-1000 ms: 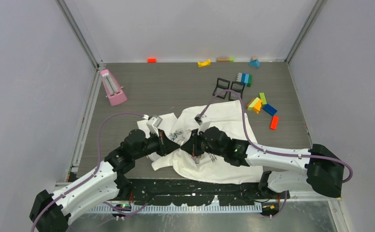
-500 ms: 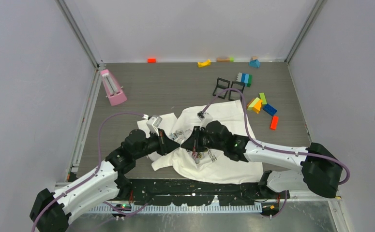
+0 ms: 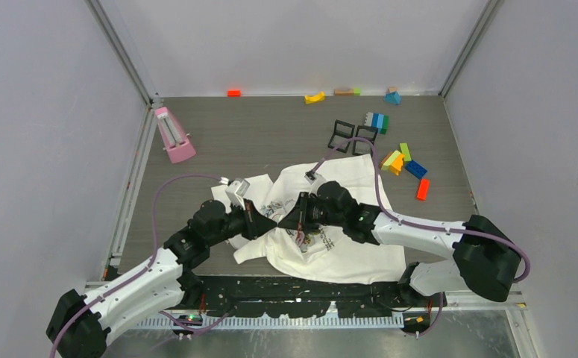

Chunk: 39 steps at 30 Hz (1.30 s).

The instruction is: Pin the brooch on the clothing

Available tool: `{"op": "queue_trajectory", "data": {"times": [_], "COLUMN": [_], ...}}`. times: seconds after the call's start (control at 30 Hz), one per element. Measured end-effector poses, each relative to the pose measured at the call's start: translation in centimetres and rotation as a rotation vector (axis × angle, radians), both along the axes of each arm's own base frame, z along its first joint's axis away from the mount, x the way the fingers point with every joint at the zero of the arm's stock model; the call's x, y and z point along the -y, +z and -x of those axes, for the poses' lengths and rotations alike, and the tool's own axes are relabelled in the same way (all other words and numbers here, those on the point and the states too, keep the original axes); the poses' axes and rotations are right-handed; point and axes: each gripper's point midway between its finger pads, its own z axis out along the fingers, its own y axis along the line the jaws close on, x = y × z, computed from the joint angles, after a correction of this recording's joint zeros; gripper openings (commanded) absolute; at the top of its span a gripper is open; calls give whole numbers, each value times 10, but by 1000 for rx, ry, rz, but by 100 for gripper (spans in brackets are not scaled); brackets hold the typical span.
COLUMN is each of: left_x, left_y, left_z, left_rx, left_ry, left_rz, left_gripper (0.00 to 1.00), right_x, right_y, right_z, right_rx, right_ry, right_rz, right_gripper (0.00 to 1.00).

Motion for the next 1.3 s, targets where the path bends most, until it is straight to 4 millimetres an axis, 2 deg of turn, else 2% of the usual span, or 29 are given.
{"op": "queue_trajectory", "data": {"times": [0.53,0.8,1.3], "left_x": [-11,-16,-15], "left_y": [-1,-9,-8], "left_z": [-3,-3,-3], "left_rx": [33,20,7], "left_ry": [58,88,96], "left_rz": [6,8,27], "left_gripper": [0,0,0], "right_x": [-10,-14,-13], "right_y": [-3,-12,-13], "right_z": [-4,-2,0], "right_rx": [-141,-226,-254], "right_ry": [-32,-53,-63], "right_rz": [-70,-88,-90], "right_gripper": [1,1,1]}}
